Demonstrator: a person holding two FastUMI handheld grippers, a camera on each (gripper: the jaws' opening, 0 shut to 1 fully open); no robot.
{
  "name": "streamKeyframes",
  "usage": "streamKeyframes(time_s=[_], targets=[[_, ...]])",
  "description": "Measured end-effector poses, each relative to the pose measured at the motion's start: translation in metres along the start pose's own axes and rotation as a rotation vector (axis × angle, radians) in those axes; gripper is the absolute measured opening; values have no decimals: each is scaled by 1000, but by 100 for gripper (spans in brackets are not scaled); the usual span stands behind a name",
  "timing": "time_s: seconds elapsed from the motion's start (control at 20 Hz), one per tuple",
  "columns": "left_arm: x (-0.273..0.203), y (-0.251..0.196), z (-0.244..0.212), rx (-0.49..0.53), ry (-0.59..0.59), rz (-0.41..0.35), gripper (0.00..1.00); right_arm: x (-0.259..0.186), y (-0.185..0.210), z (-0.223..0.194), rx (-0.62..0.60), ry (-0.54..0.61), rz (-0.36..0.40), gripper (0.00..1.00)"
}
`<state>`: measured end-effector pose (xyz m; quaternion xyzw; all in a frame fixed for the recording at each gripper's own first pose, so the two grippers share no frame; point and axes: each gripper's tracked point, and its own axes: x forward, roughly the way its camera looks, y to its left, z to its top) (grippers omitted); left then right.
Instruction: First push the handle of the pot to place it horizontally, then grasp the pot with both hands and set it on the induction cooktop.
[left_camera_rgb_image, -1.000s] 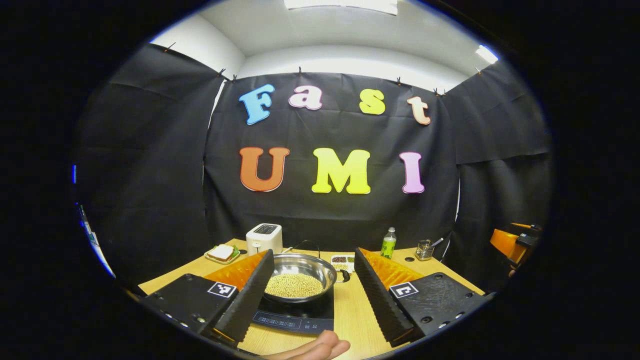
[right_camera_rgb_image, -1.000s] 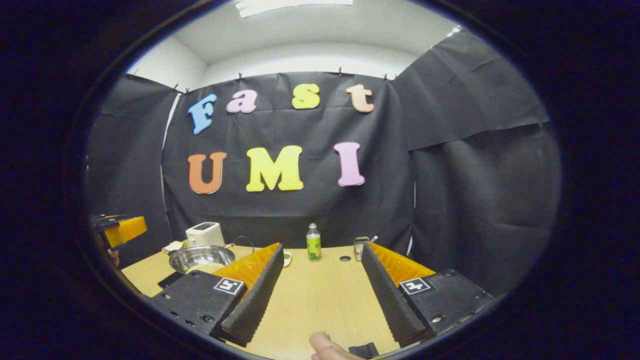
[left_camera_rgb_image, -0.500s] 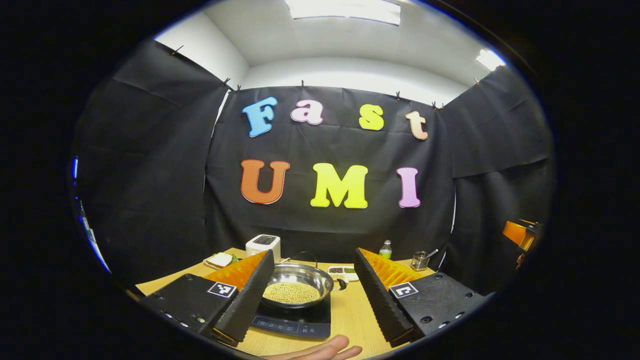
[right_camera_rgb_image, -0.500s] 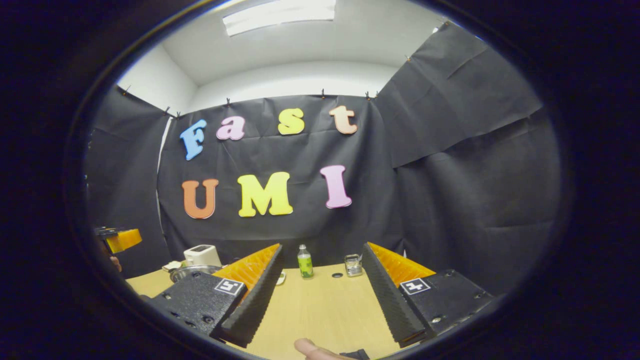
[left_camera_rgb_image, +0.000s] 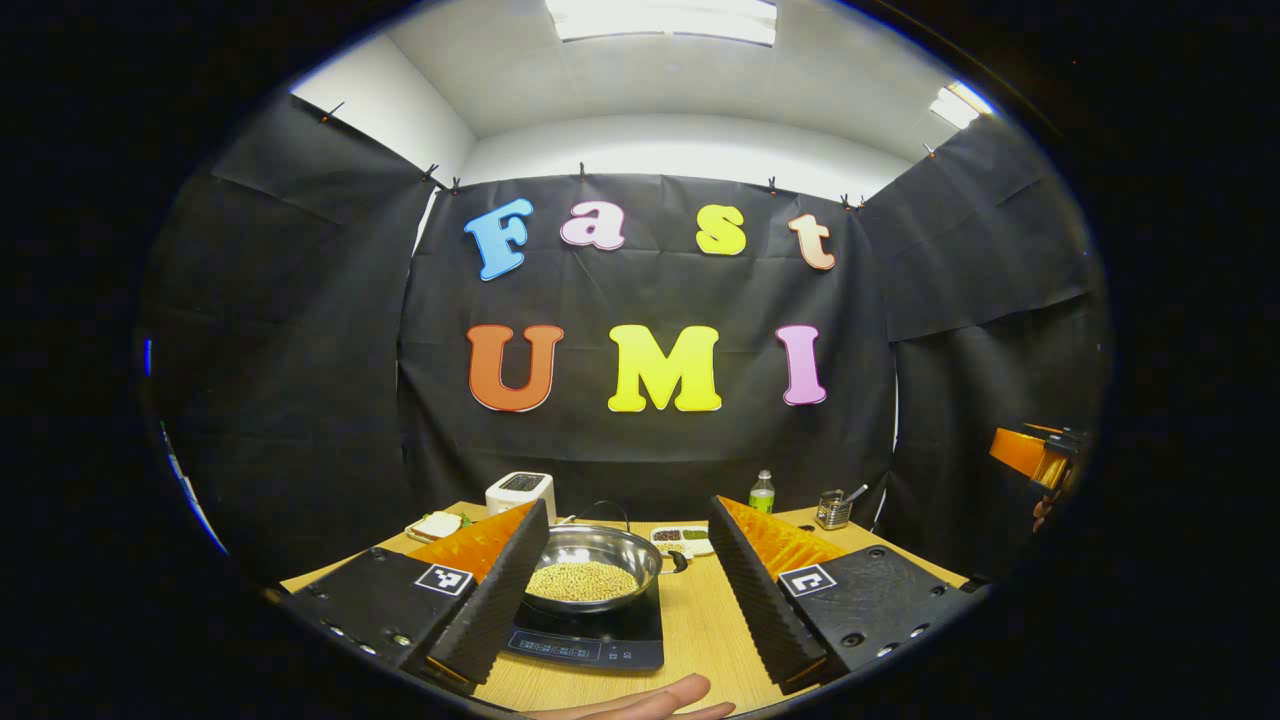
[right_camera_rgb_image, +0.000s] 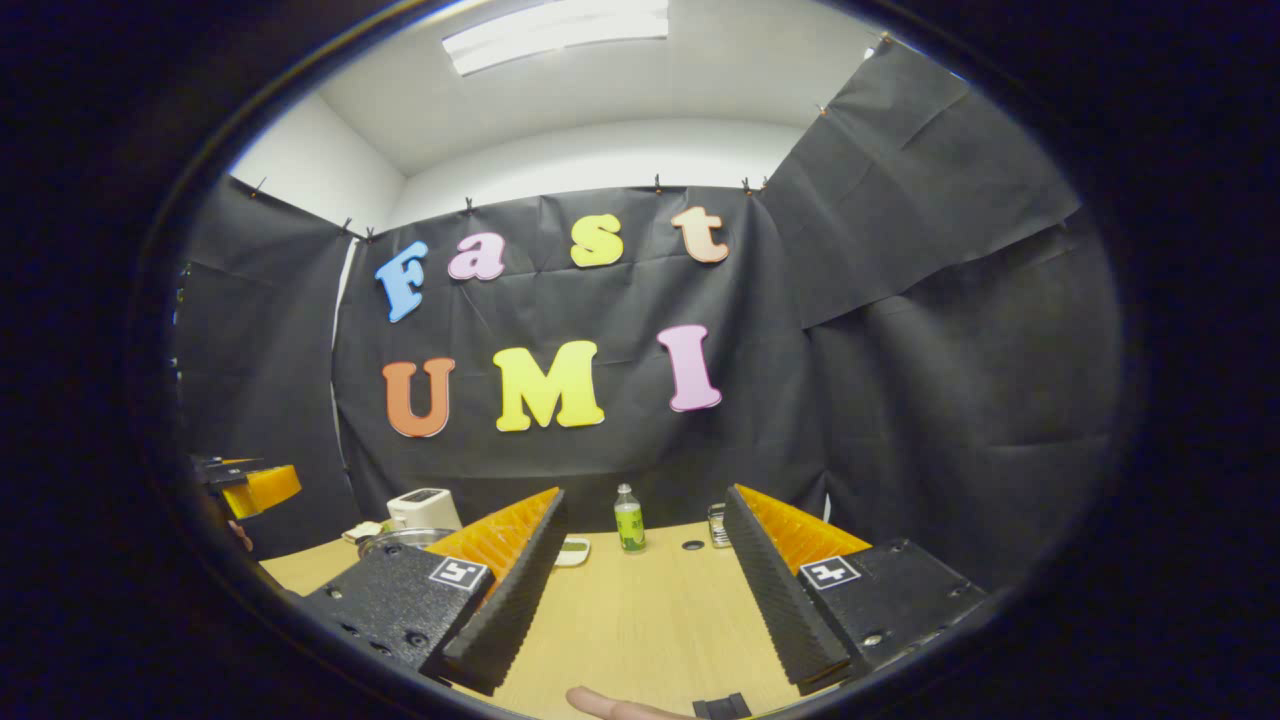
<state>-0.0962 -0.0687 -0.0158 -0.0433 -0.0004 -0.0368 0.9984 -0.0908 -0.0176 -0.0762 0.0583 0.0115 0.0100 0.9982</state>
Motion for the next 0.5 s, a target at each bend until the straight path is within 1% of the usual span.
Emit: streamKeyframes(time_s=[0.05, 0.1, 0.25, 0.5], targets=[[0, -2, -2, 12, 3, -5, 95, -1, 2, 0, -3, -4, 7, 98], [-2, -2, -2, 23, 4, -5, 95, -1, 4, 0, -5, -8, 10, 96], [-4, -2, 0, 41, -5, 2, 95, 0, 6, -5, -25, 1, 11, 96], [-6, -7, 9, 36, -26, -13, 95, -1, 10, -4, -21, -6, 29, 98]])
